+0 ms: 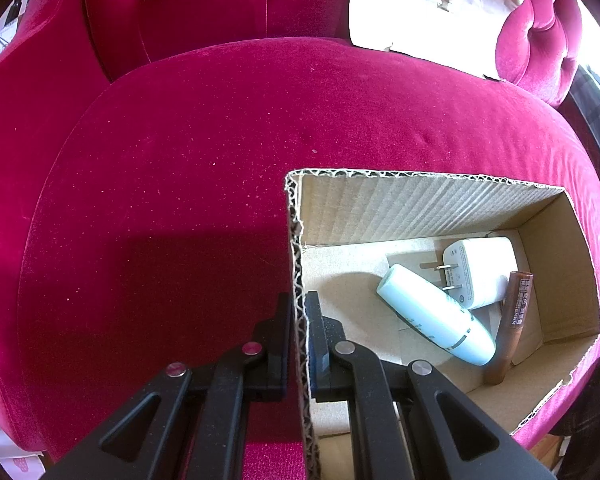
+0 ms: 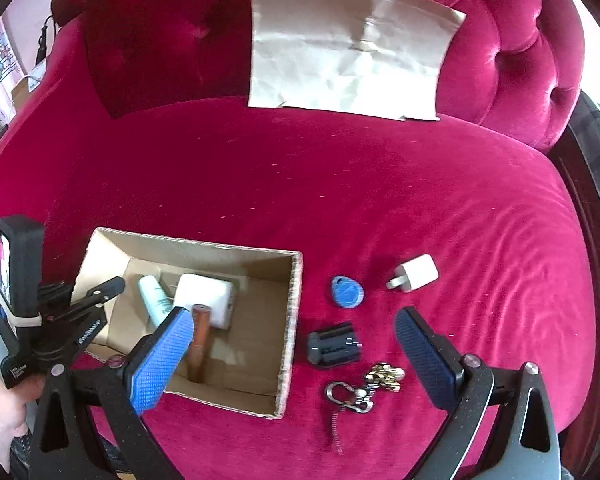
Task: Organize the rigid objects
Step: 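Withdraw the right gripper from the box toward the metal keychain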
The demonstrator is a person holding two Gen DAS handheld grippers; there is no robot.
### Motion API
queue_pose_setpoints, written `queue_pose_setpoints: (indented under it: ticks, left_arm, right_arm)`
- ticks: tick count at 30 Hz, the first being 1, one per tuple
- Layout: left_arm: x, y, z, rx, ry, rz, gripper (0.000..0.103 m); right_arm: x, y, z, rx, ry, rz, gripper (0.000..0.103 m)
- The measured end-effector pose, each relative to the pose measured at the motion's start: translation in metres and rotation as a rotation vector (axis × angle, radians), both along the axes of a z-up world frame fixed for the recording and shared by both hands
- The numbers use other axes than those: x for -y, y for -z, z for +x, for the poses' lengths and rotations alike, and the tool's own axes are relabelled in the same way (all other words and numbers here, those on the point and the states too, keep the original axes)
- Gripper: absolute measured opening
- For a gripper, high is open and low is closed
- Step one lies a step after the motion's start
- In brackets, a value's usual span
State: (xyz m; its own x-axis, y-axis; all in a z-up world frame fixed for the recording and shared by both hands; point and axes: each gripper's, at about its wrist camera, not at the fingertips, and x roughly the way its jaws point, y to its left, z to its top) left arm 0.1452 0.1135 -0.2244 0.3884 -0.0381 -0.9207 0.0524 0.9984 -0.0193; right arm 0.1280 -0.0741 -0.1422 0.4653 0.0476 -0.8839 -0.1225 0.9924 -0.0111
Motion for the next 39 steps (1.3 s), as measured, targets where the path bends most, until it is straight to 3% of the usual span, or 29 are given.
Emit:
queue_pose_setpoints:
  ticks: [18,39]
  left_arm:
    - [0.003,0.0,-0.001,0.003,0.001,0.006,0.006]
    - [0.003,0.0,-0.002,0.002,0.0,0.004,0.006]
  right_arm:
    - [0.069,0.02,-0.019,-0.019,0.088,-0.008,0.103]
    - [0.078,0.085,-0.039,-0.137,0.077,-0.029,0.103]
